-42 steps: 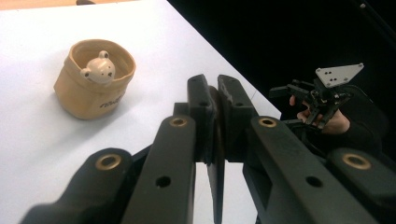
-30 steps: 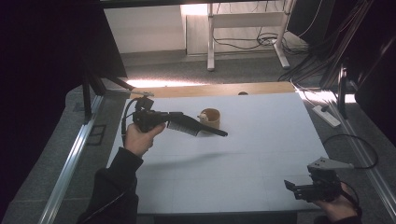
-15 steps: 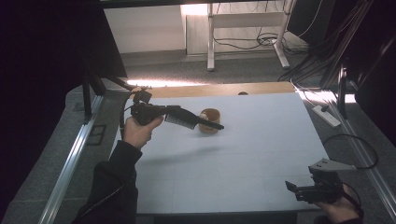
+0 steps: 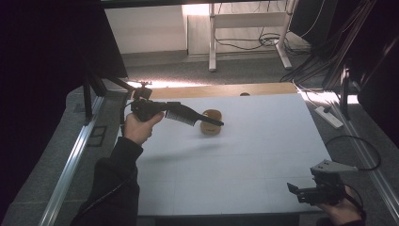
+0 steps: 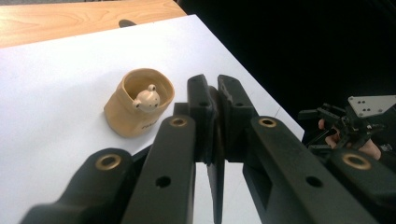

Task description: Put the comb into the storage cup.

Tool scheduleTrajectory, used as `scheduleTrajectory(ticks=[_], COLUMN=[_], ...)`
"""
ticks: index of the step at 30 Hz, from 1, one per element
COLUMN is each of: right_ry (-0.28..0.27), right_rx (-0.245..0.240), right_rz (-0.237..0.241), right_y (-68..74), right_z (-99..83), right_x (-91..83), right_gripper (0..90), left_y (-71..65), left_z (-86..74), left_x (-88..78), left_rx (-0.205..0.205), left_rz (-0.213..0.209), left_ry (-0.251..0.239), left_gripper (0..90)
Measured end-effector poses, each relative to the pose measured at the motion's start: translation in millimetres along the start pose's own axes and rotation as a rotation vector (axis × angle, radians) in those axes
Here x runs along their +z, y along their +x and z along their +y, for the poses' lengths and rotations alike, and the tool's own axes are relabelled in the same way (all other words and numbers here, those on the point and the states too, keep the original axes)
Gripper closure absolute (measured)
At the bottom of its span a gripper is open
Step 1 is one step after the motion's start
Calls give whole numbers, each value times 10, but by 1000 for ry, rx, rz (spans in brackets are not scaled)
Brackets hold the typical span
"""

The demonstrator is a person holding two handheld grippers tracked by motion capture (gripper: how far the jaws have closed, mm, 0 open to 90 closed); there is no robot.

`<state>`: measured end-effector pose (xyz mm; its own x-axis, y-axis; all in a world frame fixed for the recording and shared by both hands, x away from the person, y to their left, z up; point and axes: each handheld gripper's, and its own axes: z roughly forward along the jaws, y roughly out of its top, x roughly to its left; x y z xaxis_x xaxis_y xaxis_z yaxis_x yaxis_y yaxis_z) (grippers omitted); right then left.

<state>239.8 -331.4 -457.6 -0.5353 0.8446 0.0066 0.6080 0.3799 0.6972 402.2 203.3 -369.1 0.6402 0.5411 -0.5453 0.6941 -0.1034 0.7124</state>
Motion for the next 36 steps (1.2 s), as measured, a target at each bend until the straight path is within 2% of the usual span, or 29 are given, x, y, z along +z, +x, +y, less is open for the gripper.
scheduleTrajectory(ticks=[21, 36], right_ry=[8, 12], right_rx=[3, -1], right_rz=[-2, 4], right_y=[-4, -3], right_z=[2, 3], right_x=[9, 13], right_gripper=[0, 0], left_y=[50, 128], left_z=[245, 339], left_x=[-17, 19], left_rx=[-9, -24], left_rz=[51, 83], left_ry=[-7, -2], left_gripper=[839, 838])
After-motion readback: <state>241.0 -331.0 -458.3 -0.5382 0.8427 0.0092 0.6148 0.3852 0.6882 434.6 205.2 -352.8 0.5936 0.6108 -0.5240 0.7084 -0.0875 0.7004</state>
